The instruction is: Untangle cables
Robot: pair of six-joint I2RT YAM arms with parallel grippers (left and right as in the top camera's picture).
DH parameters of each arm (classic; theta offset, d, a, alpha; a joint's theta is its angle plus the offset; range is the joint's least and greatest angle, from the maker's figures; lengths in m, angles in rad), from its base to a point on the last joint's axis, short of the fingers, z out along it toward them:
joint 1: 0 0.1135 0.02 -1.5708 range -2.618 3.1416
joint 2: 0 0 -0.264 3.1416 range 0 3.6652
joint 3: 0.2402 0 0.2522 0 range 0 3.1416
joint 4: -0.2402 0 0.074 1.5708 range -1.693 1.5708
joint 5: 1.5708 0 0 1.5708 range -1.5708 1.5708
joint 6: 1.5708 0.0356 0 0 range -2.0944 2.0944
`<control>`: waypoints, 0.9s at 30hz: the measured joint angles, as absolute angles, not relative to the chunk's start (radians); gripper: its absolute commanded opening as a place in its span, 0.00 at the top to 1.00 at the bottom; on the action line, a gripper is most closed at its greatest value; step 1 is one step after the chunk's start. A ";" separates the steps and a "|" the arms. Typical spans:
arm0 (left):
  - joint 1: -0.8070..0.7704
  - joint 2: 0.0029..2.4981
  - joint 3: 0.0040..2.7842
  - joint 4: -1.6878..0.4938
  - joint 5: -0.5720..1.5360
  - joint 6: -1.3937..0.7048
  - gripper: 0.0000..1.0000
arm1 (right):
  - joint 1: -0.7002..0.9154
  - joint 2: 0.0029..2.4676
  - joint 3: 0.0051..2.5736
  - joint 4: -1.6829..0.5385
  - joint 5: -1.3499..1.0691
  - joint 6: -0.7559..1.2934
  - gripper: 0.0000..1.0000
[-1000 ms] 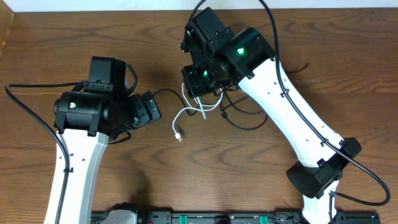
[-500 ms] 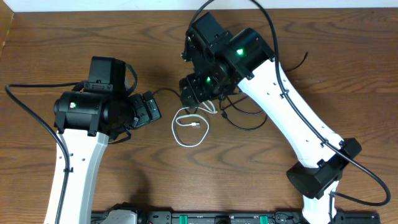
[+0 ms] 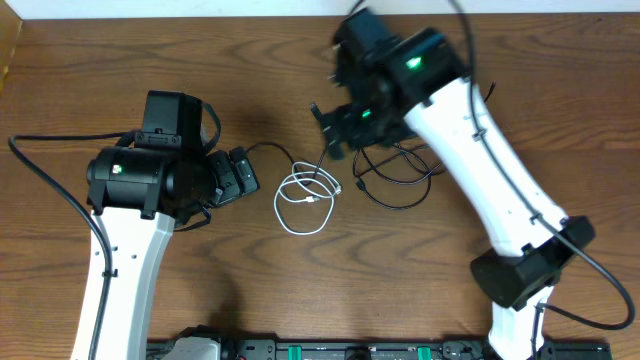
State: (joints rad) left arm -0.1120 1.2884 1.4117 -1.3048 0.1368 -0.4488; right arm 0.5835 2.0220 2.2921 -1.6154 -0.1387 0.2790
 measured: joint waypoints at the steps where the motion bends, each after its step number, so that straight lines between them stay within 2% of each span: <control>1: -0.112 1.288 1.412 -1.304 0.137 -0.448 0.02 | 0.560 2.022 2.292 -1.620 -0.124 0.279 0.01; 9: -0.112 1.288 1.412 -1.298 0.137 -0.449 0.02 | 0.418 2.022 2.292 -1.694 -0.066 0.293 0.01; 20: -0.112 1.288 1.412 -1.224 0.155 -0.442 0.02 | 0.416 2.022 2.292 -1.693 -0.066 0.304 0.01; 27: -0.112 1.318 1.358 -1.129 0.163 -0.349 0.02 | 0.416 2.022 2.292 -1.693 -0.066 0.304 0.01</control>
State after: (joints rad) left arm -0.1120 1.3182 1.3582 -1.1294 0.1627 -0.3489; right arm 0.4164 2.0220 2.2921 -1.6932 -0.0662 0.3038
